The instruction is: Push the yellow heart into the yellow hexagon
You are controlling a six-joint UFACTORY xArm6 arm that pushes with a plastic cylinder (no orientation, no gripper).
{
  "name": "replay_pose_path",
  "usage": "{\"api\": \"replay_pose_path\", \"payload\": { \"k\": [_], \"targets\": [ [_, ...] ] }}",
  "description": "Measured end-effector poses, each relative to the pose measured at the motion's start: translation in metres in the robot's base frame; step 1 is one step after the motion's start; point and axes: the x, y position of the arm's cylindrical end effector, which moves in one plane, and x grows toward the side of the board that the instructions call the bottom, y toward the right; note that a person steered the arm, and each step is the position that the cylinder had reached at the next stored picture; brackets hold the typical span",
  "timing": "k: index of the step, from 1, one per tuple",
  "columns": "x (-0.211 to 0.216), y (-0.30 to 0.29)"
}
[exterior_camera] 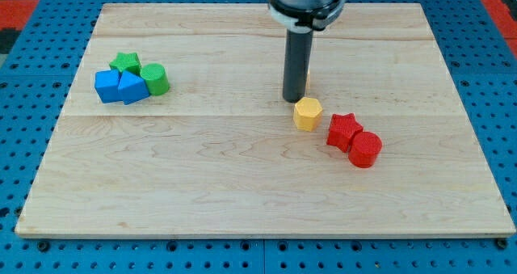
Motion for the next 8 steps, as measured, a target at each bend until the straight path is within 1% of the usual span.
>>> {"api": "replay_pose_path", "payload": {
  "k": [1, 2, 3, 4, 5, 6, 7, 8],
  "targets": [
    [0.041, 0.039],
    [0.042, 0.048],
    [-0.012, 0.02],
    [-0.068, 0.093],
    [-0.114, 0.065],
    [-0.101, -0.012],
    [-0.043, 0.002],
    [-0.078, 0.006]
  ]
}}
